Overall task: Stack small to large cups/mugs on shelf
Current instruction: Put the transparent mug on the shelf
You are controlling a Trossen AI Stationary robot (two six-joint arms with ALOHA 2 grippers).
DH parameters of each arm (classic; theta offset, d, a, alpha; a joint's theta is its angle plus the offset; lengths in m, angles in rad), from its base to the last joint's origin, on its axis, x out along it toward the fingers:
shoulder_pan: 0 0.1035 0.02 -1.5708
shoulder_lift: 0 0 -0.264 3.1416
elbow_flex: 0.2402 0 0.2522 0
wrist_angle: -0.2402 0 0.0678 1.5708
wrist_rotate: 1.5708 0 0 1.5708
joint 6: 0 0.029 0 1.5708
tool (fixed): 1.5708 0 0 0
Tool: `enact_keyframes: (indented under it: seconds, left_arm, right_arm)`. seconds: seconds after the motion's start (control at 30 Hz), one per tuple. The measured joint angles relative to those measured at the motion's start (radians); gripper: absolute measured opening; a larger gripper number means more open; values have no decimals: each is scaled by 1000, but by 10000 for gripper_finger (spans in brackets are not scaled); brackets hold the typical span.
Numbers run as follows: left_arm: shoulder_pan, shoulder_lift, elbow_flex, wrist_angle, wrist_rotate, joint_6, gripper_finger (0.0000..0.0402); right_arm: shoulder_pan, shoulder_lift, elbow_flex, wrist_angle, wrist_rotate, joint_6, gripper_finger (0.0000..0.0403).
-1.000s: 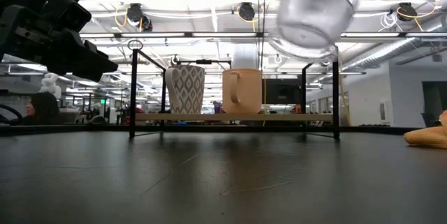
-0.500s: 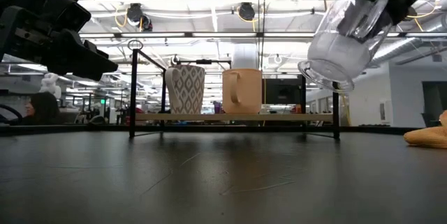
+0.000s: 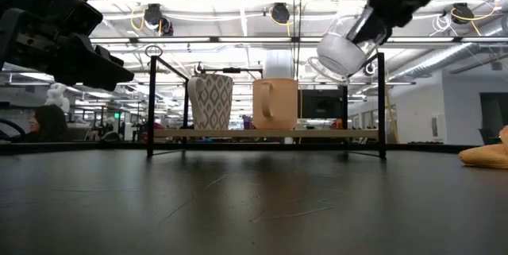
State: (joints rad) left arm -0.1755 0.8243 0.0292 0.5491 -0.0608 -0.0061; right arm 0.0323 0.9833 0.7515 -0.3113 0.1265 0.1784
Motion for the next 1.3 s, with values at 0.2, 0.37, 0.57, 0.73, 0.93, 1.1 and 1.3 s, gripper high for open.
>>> enact_keyframes:
  seconds: [0.2, 0.37, 0.57, 0.73, 0.93, 1.1, 1.3]
  left_arm:
    - [0, 0, 0, 0, 0, 2, 24]
    - [0, 0, 0, 0, 0, 4, 24]
    - [0, 0, 0, 0, 0, 4, 24]
    - [0, 0, 0, 0, 0, 4, 24]
    - [0, 0, 0, 0, -1, 27, 24]
    - [0, 0, 0, 0, -1, 31, 24]
    - [0, 0, 0, 0, -1, 32, 24]
  right_arm:
    - [-165, 29, 148, -215, -54, -50, 0]
    - [-259, 96, 284, -341, -128, -114, 0]
    - [-316, 222, 416, -481, -168, -241, 0]
    - [-361, 327, 491, -561, -184, -309, 0]
    - [-396, 420, 550, -566, -184, -404, 0]
    - [-417, 481, 566, -576, -184, -485, 0]
    - [-451, 528, 566, -578, -184, -513, 0]
